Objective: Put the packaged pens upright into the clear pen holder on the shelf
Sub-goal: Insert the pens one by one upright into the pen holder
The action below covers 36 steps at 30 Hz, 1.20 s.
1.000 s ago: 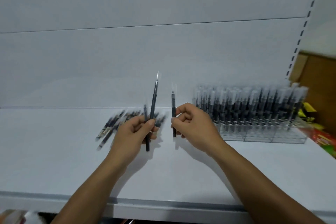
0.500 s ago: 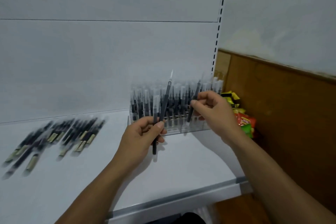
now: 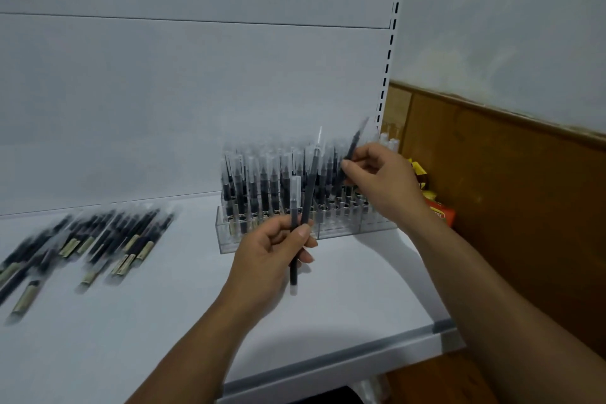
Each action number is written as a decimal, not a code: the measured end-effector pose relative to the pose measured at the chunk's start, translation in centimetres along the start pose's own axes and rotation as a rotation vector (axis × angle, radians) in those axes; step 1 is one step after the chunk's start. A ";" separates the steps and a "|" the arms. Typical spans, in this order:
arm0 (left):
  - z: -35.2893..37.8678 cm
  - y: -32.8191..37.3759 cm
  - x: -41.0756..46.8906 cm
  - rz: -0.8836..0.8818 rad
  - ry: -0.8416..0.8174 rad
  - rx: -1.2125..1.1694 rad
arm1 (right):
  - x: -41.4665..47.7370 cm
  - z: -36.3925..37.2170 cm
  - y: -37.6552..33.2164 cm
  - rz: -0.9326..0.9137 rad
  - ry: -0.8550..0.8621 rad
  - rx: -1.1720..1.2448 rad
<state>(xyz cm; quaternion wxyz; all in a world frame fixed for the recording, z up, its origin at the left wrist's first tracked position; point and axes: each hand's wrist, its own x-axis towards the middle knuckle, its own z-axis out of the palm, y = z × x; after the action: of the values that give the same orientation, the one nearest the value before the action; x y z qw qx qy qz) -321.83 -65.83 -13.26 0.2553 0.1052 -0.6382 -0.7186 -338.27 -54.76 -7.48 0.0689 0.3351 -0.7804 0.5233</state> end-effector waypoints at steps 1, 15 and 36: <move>0.0 -0.1 0.0 0.001 -0.006 0.006 | 0.1 0.2 0.0 -0.007 -0.013 -0.039; 0.0 -0.5 0.0 0.024 -0.047 -0.003 | 0.4 1.2 0.6 0.000 -0.196 -0.415; 0.0 -0.9 0.1 0.021 -0.092 0.052 | -3.8 -0.2 -1.7 0.135 -0.258 0.329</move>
<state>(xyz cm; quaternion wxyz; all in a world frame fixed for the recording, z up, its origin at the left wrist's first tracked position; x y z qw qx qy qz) -322.07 -65.85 -14.09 0.2302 0.0719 -0.6688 -0.7033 -334.36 -53.21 -7.82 -0.1225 0.3532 -0.7075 0.5998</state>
